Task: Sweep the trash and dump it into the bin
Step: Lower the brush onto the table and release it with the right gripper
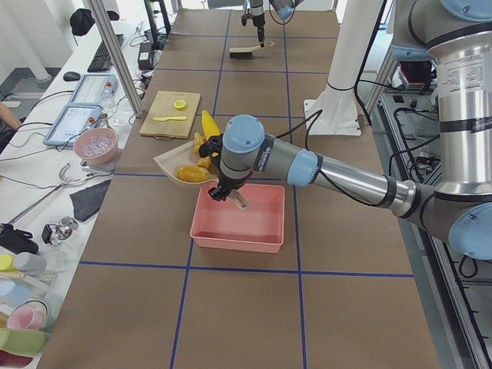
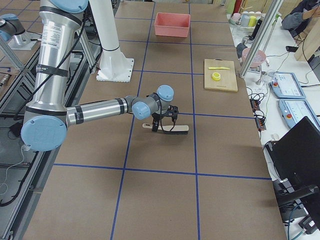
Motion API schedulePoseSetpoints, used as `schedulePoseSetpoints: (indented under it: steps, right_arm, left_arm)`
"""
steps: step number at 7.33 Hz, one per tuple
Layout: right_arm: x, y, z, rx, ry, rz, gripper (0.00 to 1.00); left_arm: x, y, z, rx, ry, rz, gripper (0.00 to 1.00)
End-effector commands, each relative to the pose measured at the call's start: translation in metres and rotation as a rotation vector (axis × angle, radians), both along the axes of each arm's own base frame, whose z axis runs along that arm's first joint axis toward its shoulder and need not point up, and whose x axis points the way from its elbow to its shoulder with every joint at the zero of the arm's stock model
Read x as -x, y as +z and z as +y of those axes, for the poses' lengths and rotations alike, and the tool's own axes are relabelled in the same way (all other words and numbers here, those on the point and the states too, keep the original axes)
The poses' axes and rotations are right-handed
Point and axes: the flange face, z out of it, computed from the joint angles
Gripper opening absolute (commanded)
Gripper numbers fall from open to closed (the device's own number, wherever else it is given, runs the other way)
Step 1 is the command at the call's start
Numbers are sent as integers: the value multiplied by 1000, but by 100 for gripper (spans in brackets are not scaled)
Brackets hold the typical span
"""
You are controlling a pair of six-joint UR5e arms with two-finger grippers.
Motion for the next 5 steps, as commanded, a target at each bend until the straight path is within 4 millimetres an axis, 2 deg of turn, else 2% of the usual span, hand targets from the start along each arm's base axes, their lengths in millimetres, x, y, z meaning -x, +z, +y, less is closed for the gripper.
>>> schedulePoseSetpoints:
  steps: [1, 2, 3, 4, 5]
  right_arm:
    - [-27, -4, -13, -8, 67, -6, 100]
    - [-50, -1, -26, -78, 84, 6, 100]
    - [-82, 12, -39, -198, 60, 42, 100]
    - [-107, 22, -54, -229, 19, 80, 100]
    - [-139, 20, -77, -242, -29, 138, 100]
  left_arm:
    - [12, 47, 44, 59, 10, -19, 0]
    - [12, 58, 56, 68, 25, -33, 0]
    - [16, 71, 71, 73, 34, -56, 0]
    - [23, 82, 85, 78, 36, -80, 0]
    - [23, 89, 96, 84, 48, -103, 0]
